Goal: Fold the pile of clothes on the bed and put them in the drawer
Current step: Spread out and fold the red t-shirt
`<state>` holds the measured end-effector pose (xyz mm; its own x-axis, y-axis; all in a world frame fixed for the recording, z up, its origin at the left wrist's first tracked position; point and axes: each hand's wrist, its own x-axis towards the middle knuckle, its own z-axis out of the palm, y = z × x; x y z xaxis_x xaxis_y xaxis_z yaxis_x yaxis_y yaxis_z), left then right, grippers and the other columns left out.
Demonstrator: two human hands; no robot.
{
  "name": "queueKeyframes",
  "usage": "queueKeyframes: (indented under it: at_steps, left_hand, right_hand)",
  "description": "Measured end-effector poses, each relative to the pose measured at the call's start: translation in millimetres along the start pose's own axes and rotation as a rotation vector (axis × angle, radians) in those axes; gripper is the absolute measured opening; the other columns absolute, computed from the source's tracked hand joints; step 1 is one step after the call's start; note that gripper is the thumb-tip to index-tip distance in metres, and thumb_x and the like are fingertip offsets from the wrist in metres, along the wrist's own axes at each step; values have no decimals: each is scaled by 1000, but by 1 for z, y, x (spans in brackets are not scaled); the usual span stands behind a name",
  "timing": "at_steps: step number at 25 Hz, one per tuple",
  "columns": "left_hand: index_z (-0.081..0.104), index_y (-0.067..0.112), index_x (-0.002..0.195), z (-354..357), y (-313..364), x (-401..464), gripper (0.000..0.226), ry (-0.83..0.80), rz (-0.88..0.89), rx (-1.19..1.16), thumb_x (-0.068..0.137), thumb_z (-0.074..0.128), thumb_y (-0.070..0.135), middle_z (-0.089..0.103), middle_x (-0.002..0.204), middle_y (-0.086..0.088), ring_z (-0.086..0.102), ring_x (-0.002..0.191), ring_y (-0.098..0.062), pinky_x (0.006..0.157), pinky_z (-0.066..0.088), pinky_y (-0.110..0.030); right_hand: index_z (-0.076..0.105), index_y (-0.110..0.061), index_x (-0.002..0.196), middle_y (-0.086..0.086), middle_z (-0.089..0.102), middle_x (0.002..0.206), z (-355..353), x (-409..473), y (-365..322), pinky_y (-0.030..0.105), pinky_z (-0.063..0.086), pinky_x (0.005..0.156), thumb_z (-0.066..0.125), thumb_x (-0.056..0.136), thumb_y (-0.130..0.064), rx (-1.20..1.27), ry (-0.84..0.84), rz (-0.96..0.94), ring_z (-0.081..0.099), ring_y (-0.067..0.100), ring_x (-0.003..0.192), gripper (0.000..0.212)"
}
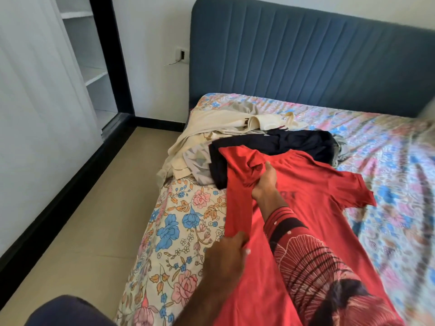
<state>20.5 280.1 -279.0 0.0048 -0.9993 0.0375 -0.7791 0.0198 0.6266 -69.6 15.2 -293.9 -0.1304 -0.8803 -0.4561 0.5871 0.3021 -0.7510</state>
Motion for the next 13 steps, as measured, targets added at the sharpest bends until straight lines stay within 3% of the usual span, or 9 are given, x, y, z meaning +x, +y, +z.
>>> queueKeyframes:
  at_steps: [2, 3, 6, 9, 11, 13]
  left_hand:
    - [57, 29, 118, 1, 0, -4, 28, 5, -2, 60, 96, 62, 46, 73, 101, 2, 72, 93, -20, 81, 58, -37]
    - [57, 28, 116, -2, 0, -7, 28, 7, -21, 72, 95, 63, 46, 73, 102, 1, 71, 95, -21, 83, 57, -37]
    - [58, 27, 112, -5, -6, -19, 27, 46, -74, 64, 93, 66, 44, 72, 100, 0, 69, 98, -24, 84, 55, -39]
    - [59, 28, 115, -8, -11, -35, 34, 11, -112, 84, 88, 71, 44, 72, 103, 1, 69, 102, -25, 89, 56, -40]
    - [59, 29, 116, -9, -13, -48, 38, -27, -130, 140, 84, 73, 46, 72, 104, 3, 69, 102, -25, 89, 56, -40]
    - [59, 28, 112, -11, -12, -60, 37, -32, -134, 181, 83, 74, 46, 72, 104, 3, 70, 101, -25, 87, 56, -40]
  right_hand:
    - [65, -12, 121, 17, 72, 112, -6, 3, 1, 58, 58, 88, 74, 83, -13, -83, -13, -53, 72, 34, 98, 39]
    - [64, -14, 112, 15, 72, 102, -5, 1, -2, 51, 60, 81, 68, 86, -1, -146, 28, -119, 71, 29, 86, 30]
    - [63, -17, 107, 5, 68, 91, -3, 1, -18, 37, 57, 72, 54, 95, 4, -244, 160, -259, 61, 16, 72, 25]
    - [61, -14, 119, 9, 72, 115, -24, 30, -26, 43, 60, 89, 66, 82, -6, -441, 270, -238, 69, 23, 93, 38]
    - [53, -13, 126, 13, 69, 122, -35, 19, -31, 43, 59, 94, 73, 72, -14, -773, 369, -225, 69, 28, 107, 57]
    - [43, -10, 133, 19, 63, 128, -34, -18, -41, 40, 53, 100, 73, 78, -15, -1081, 396, -356, 64, 36, 118, 63]
